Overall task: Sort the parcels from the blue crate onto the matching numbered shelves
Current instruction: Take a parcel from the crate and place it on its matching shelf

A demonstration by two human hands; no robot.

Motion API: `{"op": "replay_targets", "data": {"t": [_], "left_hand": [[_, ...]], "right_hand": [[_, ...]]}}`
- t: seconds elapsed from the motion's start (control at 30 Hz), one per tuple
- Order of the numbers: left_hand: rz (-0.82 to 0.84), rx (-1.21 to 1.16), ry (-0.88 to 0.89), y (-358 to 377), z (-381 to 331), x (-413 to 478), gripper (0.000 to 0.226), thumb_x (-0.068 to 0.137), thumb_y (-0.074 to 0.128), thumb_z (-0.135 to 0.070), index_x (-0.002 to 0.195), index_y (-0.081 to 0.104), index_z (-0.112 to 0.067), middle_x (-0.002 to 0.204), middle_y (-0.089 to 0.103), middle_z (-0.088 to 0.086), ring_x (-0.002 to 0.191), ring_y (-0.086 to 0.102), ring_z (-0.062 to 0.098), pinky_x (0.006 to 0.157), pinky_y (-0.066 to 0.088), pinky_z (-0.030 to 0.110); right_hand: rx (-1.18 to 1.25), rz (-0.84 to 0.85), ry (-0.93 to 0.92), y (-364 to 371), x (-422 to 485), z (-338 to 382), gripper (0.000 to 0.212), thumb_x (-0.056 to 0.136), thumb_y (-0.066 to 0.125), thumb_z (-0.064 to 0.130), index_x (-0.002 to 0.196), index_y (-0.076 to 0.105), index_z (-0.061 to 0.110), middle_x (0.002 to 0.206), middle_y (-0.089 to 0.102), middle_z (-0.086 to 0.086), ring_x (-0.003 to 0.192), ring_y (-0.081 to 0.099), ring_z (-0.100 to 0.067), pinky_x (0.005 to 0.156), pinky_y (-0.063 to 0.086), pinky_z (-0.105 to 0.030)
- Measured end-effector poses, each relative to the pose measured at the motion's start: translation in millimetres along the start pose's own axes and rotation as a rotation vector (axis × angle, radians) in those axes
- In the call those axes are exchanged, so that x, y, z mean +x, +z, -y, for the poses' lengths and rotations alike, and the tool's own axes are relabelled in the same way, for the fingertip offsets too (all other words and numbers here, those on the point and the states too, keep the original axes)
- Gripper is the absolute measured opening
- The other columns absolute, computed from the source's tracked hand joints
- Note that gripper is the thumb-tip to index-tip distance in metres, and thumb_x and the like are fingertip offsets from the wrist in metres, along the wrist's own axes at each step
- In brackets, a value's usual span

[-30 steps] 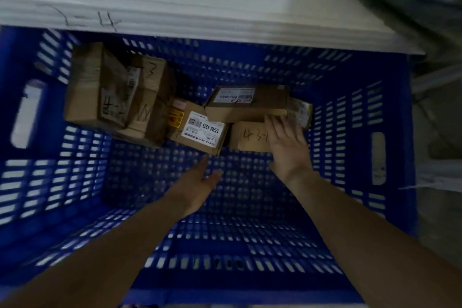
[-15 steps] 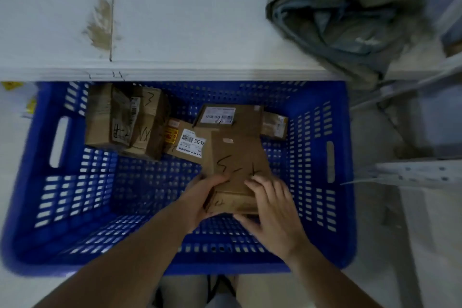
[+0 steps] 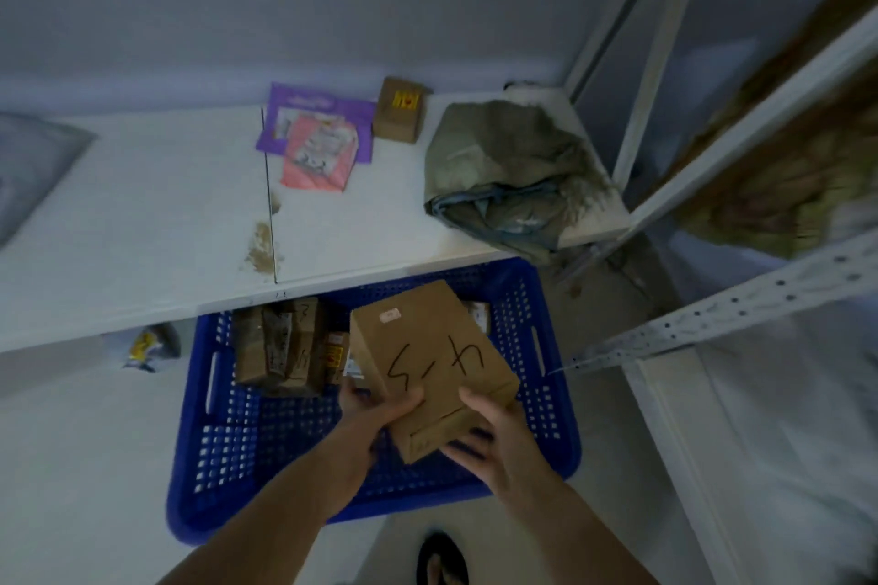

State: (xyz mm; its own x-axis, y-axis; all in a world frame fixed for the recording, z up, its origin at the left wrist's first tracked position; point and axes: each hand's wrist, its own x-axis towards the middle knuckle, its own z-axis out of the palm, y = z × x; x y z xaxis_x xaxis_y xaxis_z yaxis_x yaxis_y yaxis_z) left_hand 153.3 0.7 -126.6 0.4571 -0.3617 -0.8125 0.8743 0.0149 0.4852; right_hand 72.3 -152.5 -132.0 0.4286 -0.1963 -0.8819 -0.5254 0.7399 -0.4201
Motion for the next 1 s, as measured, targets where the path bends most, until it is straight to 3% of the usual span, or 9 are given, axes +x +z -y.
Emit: {"op": "replay_targets", "data": {"t": [0.1,0.17,0.27,0.37,0.43,0.6,0.7,0.77,1.0], "left_hand": [[-0.092,0.225,0.184,-1,-52,-31,0.132,0.049,0.089,-0.040,0.149,0.004,-0.037,0.156,0.022,-0.001,0.140,0.028,0.022,0.114,0.025,0.041],[-0.090,0.481,0.316,0,-86,-51,0.114,0.057,0.079,-0.044,0.148,0.011,-0.039,0.158,0.012,-0.003,0.141,0.021,0.017,0.109,0.026,0.037],[0.188,0.618,0.240,4,-112,-75,0.091,0.067,0.078,-0.042,0.144,0.031,-0.036,0.150,0.036,-0.002,0.127,0.041,0.009,0.104,0.036,0.030],[0.497,0.552,-0.119,16,-114,-102,0.069,0.068,0.082,-0.039,0.129,0.052,-0.028,0.124,0.065,0.005,0.112,0.063,0.025,0.094,0.052,0.044],[0.593,0.574,-0.141,28,-104,-119,0.062,0.067,0.083,-0.032,0.122,0.058,-0.019,0.114,0.070,0.008,0.108,0.066,0.027,0.087,0.055,0.040],[0.445,0.406,0.105,60,-74,-164,0.067,0.062,0.084,-0.036,0.120,0.057,-0.015,0.111,0.071,0.010,0.102,0.068,0.027,0.086,0.057,0.038],[0.355,0.220,0.247,86,-63,-205,0.066,0.063,0.079,-0.036,0.121,0.055,-0.014,0.109,0.072,0.010,0.101,0.069,0.027,0.087,0.056,0.040],[0.330,0.159,0.336,106,-59,-239,0.068,0.065,0.077,-0.037,0.124,0.052,-0.013,0.115,0.068,0.012,0.104,0.067,0.027,0.089,0.055,0.039],[0.511,0.519,0.723,179,-61,-416,0.068,0.073,0.070,-0.029,0.134,0.039,-0.025,0.118,0.063,-0.002,0.104,0.065,0.013,0.082,0.055,0.024]], "right_hand": [[-0.263,0.021,-0.167,0,-45,40,0.081,0.069,0.079,0.017,0.135,0.042,0.044,0.123,0.062,-0.004,0.101,0.065,-0.025,0.071,0.057,-0.036],[-0.434,0.055,-0.250,-2,-72,72,0.062,0.067,0.076,0.024,0.120,0.057,0.049,0.119,0.066,0.003,0.105,0.063,-0.020,0.085,0.053,-0.037],[-0.518,0.132,-0.246,0,-112,114,0.055,0.062,0.074,0.029,0.116,0.067,0.035,0.107,0.073,0.000,0.099,0.069,-0.023,0.093,0.052,-0.039],[-0.638,0.186,-0.295,1,-154,142,0.042,0.064,0.073,0.034,0.106,0.072,0.033,0.104,0.074,-0.006,0.097,0.070,-0.025,0.090,0.053,-0.037],[-0.660,0.130,-0.358,-3,-179,150,0.033,0.074,0.071,0.036,0.106,0.073,0.026,0.102,0.074,-0.008,0.093,0.071,-0.027,0.088,0.055,-0.039],[-0.380,-0.105,-0.617,-25,-233,135,0.029,0.091,0.050,0.049,0.103,0.066,0.028,0.100,0.070,0.005,0.072,0.068,-0.001,0.057,0.052,-0.017],[-0.611,0.086,-0.399,-31,-272,101,0.047,0.082,0.055,0.063,0.121,0.052,0.038,0.115,0.064,0.005,0.086,0.071,-0.011,0.076,0.058,-0.031],[-0.629,0.137,-0.395,-35,-298,86,0.052,0.083,0.060,0.056,0.128,0.042,0.038,0.118,0.060,0.008,0.090,0.070,-0.017,0.077,0.059,-0.034],[-0.520,0.077,-0.985,-73,-468,97,0.026,0.096,0.051,0.023,0.121,0.056,0.019,0.103,0.067,0.008,0.093,0.065,-0.006,0.070,0.054,-0.015]]}}
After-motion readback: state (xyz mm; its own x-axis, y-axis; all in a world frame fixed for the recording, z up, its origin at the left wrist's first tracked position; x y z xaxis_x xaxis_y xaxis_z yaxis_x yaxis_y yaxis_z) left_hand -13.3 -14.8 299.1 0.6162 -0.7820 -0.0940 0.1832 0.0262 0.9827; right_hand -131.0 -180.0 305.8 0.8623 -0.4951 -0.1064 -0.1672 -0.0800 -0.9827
